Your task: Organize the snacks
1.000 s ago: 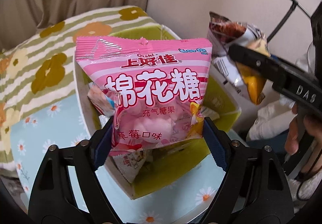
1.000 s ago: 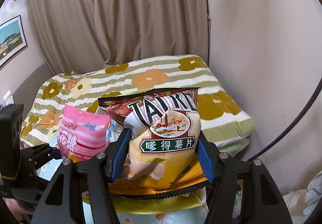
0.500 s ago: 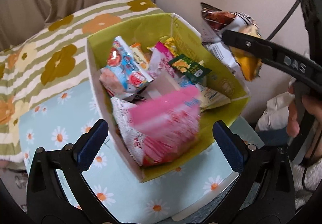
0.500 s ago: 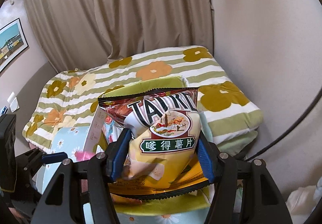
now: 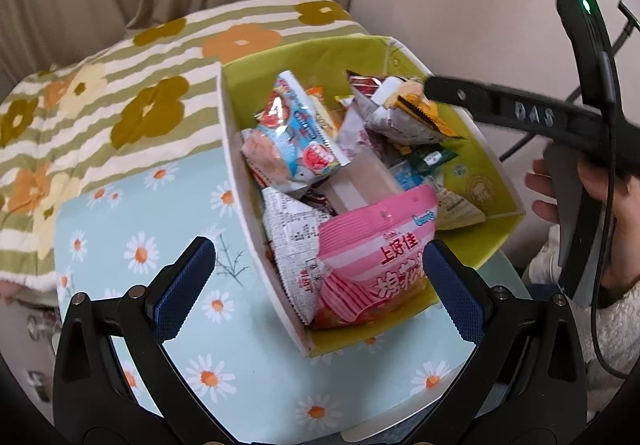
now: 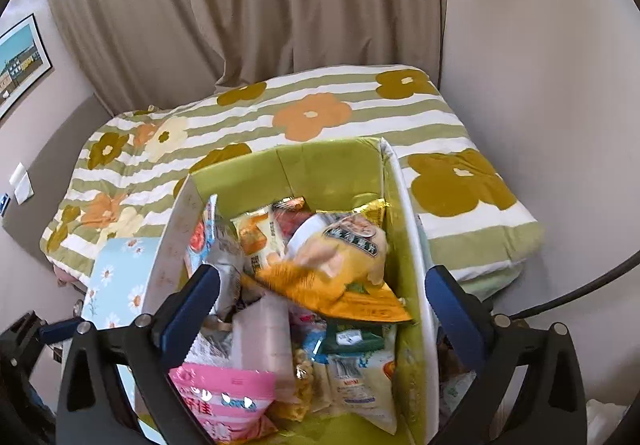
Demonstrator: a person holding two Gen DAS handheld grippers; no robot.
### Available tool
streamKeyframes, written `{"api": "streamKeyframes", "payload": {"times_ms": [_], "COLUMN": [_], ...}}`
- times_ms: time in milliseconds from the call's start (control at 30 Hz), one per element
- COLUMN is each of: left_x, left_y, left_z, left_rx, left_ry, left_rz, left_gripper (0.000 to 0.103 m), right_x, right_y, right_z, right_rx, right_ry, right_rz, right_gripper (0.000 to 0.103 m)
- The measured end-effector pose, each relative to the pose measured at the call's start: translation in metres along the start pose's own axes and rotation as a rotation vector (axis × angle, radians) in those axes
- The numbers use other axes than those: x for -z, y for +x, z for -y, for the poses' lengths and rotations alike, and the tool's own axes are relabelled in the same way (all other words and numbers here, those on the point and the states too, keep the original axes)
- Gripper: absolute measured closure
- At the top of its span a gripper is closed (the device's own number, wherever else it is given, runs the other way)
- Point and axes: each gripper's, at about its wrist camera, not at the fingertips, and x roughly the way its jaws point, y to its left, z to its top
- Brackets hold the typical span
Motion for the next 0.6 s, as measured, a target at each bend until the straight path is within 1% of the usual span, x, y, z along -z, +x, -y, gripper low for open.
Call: {"api": "streamKeyframes", "payload": {"times_ms": [67,167,267,367,467,600], "left_x": [0.001,0.005,0.009,0.014,0.023,0.044], "left_y": [-0.002,-0.01,-0.024,-0.045,-0.075,-0.127], "left_z": [-0.003,-0.006,-0.009,-0.012,-0.018,-0.028], "left_rx": [0.001,-0.004,-0.014,-0.028,-0.042,-0.087], "left_ry": [-0.02,-0.038,-0.045,-0.052,-0.066,-0.084], "left_rz": [0.008,0.029,0.059,0.098,0.155,0.263], "left_gripper": [0.001,0.001,0.001,0.001,0.001,0.0], "right_x": [0.005,0.01,0.013,0.014,0.017,0.029], "right_y": [0.0,-0.005,-0.02,-0.044,-0.08,-0.125], "right_z": [-0.003,-0.008,-0.016,-0.026,-0.04,-0.063], "right_rx": [0.012,-0.008,-0.032,-0.037,-0.029,-0.005], "right_ry": [-0.031,-0.037,-0.035,-0.04,-0.046,-0.064], "right_rz": [-0.009,0.006,0.032,0.075,0.138,0.21], "right_gripper": [0.001,0.001,0.001,0.001,0.001,0.001]}}
